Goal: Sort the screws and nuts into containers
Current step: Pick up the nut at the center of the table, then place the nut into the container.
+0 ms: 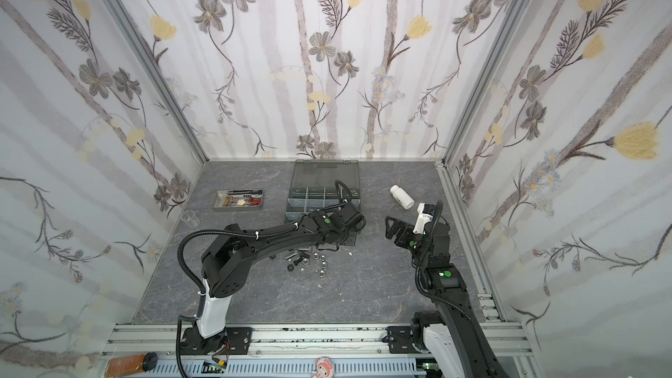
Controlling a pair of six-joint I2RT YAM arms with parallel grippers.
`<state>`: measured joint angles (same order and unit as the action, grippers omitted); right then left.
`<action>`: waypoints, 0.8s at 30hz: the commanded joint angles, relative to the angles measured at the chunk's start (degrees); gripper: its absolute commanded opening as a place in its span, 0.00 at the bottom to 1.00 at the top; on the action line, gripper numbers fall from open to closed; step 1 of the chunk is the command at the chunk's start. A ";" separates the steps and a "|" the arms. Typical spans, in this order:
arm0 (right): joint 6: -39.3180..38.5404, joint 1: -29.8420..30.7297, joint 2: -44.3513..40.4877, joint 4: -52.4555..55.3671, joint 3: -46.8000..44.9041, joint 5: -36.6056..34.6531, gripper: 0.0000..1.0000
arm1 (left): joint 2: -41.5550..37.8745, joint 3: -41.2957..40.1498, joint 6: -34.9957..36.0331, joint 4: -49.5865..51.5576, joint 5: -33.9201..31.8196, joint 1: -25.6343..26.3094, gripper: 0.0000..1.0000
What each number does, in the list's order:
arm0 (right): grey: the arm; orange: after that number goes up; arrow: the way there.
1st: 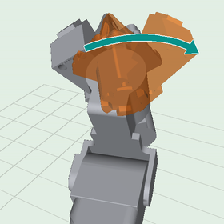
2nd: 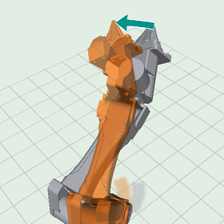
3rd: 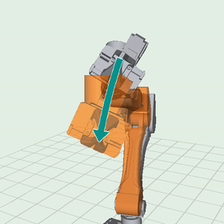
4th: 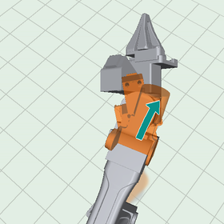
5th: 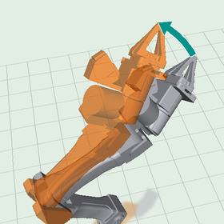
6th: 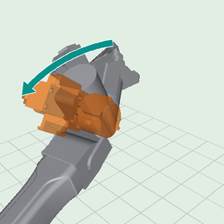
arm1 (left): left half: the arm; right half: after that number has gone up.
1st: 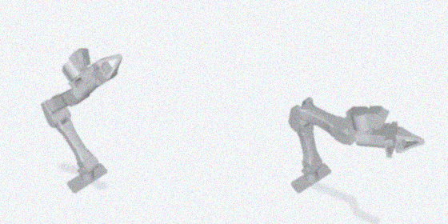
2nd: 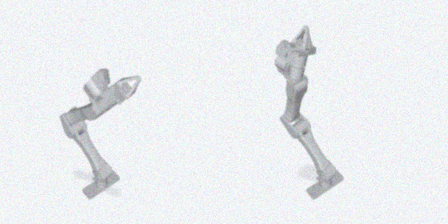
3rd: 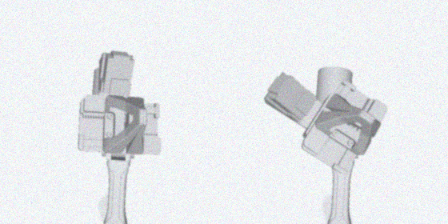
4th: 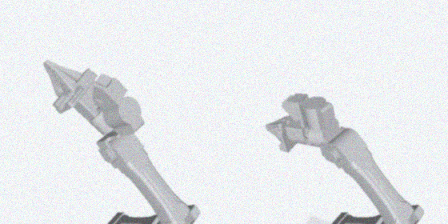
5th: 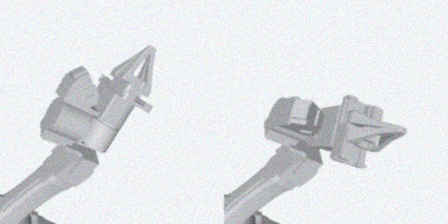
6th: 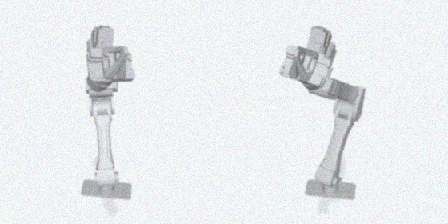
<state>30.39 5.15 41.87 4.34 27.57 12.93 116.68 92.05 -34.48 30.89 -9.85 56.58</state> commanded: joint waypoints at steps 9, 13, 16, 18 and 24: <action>-1.08 0.39 0.21 -0.63 0.49 -0.75 1.00 | 2.65 11.04 5.17 3.78 1.40 -6.10 0.13; -1.14 0.65 0.88 -1.47 -0.24 -0.64 1.00 | 5.72 16.22 6.35 4.81 2.58 -7.80 0.12; -1.31 0.83 1.67 -1.93 -0.42 -0.79 1.00 | 8.51 19.92 6.88 5.35 4.10 -9.06 0.11; -1.49 0.91 2.11 -2.21 -0.41 -0.89 1.00 | 10.49 22.58 7.24 6.01 4.70 -9.67 0.11; -1.42 1.31 2.28 -2.33 -0.11 -0.86 0.99 | 15.56 28.25 7.76 6.71 6.82 -11.11 0.10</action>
<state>29.47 6.15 44.29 4.05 27.29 12.05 130.85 118.43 -27.22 36.75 -4.32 45.87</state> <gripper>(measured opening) 0.996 0.146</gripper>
